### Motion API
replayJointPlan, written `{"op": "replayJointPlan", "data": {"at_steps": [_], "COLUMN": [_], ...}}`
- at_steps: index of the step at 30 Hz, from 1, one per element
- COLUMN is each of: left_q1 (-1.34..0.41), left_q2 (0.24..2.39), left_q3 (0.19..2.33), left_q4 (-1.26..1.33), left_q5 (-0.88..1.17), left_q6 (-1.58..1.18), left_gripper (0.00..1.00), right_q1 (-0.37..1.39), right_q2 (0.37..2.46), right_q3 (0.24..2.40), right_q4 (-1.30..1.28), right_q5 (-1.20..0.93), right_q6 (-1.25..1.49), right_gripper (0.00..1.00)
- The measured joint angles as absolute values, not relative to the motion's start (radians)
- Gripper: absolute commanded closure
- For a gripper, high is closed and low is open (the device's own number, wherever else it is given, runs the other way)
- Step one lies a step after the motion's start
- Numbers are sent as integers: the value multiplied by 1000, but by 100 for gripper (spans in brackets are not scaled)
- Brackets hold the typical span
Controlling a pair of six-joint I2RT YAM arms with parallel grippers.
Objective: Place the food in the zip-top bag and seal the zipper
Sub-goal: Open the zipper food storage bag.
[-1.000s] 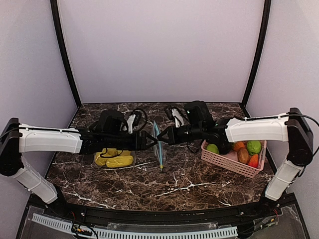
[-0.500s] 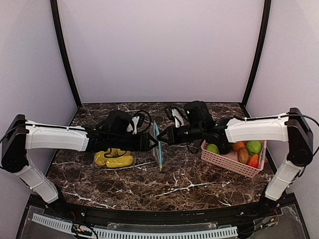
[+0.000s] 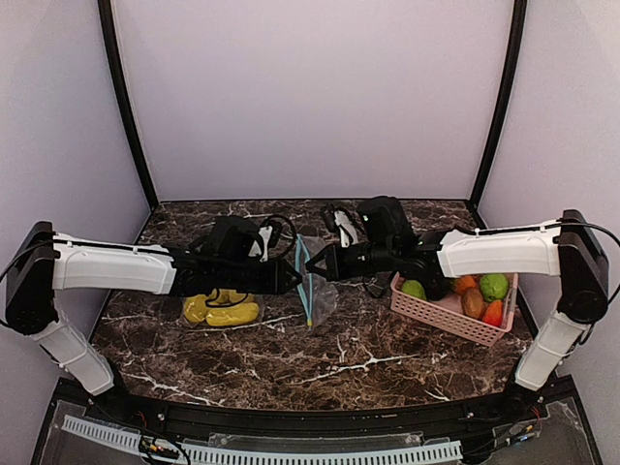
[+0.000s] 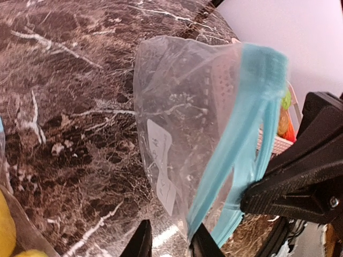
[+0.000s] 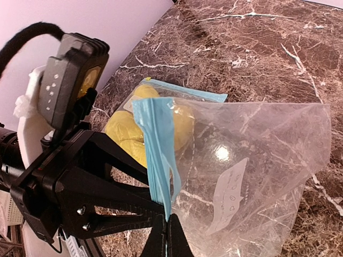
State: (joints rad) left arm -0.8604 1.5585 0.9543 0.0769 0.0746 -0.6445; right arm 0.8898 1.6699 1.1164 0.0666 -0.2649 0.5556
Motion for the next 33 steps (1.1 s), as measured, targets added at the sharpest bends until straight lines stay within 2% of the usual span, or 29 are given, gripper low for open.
{"op": "replayJointPlan", "data": {"at_steps": [2,6,18,24,25,26,28,30,33], "left_q1": [-861,-862,-862,-868,-868,-868,-868,-868,-868], "left_q2": [1562,1563,1468,1450,1450,1450,1450,1453,1464], "left_q3": [954,954,966,986,987,989,999,1015,1039], "left_q4": [89,89,-135,-185,-189,-196,-218,-242,-264], "left_q5": [78,41,-201,-212,-205,-198,-184,-176,-171], "left_q6": [-649,-642,-552,-490,-484,-477,-473,-473,-474], "left_gripper": [91,99,99,99,99,99,99,99,99], "right_q1": [890,894,901,911,911,911,911,910,910], "right_q2": [1670,1670,1668,1671,1674,1678,1684,1685,1673], "right_q3": [1116,1116,1133,1150,1153,1156,1156,1155,1147], "right_q4": [66,52,-82,-104,-104,-104,-102,-99,-81], "right_q5": [-255,-219,2,25,23,20,7,-19,-58], "right_q6": [555,552,548,564,564,565,565,553,523], "right_gripper": [100,100,100,100,92,75,58,46,34]}}
